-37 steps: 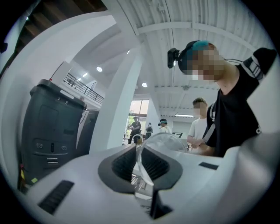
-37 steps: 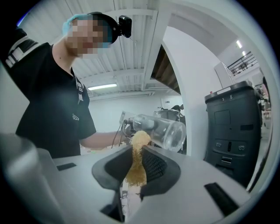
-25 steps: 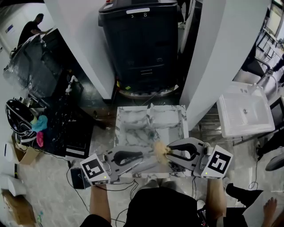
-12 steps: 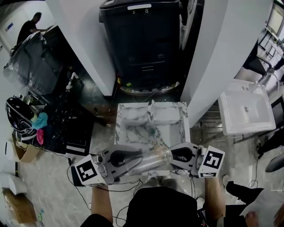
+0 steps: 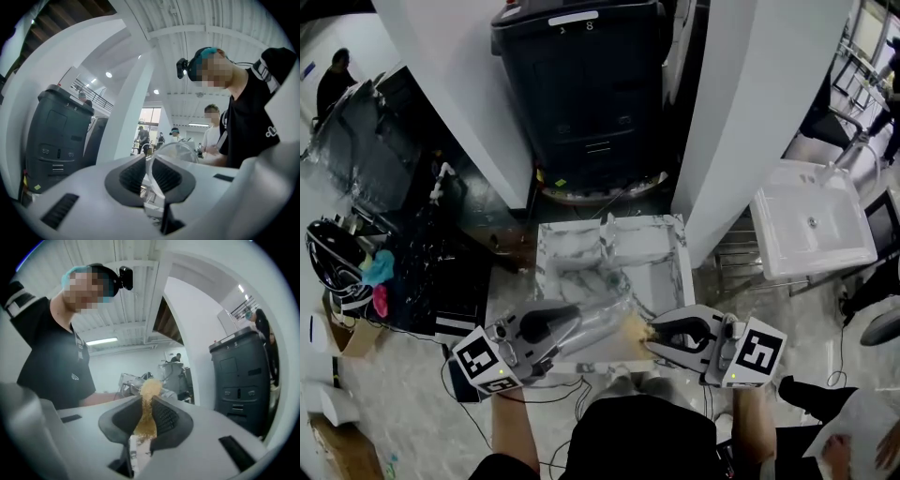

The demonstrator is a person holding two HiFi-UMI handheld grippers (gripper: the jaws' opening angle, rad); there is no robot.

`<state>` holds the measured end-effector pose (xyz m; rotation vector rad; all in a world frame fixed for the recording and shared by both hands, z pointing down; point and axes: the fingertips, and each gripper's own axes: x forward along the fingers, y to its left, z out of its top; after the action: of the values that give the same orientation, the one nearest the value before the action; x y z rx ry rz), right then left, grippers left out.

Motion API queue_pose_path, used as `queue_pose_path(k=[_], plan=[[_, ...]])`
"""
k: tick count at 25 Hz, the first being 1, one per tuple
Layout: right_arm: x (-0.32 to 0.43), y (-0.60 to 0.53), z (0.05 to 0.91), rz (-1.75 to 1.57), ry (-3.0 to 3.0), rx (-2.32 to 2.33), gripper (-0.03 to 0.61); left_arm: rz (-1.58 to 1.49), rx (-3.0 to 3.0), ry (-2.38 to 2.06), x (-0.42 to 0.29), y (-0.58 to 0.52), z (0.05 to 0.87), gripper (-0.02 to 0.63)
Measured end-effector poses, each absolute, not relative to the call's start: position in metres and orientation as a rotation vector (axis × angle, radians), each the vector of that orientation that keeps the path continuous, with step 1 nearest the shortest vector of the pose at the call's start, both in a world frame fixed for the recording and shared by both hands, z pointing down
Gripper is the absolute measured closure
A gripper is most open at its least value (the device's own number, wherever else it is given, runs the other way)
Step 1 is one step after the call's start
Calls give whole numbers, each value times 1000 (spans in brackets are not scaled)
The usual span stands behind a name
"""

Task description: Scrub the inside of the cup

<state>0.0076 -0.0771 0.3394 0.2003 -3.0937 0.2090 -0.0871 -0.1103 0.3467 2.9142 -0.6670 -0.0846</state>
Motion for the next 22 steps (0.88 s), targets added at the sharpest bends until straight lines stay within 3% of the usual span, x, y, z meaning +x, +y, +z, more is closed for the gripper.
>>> queue_pose_path(k=[5,11,22], plan=[[18,-102,328,90,-3073,388,509,-42,2933,-614,-82,-101,354,575],[27,-123,355,211,-2998,503,509,-84,2964,-528,-75,-88,347,575],[33,-122,375,292,-2978,582,511,-40,2886,-853,-87,-118,352,575]])
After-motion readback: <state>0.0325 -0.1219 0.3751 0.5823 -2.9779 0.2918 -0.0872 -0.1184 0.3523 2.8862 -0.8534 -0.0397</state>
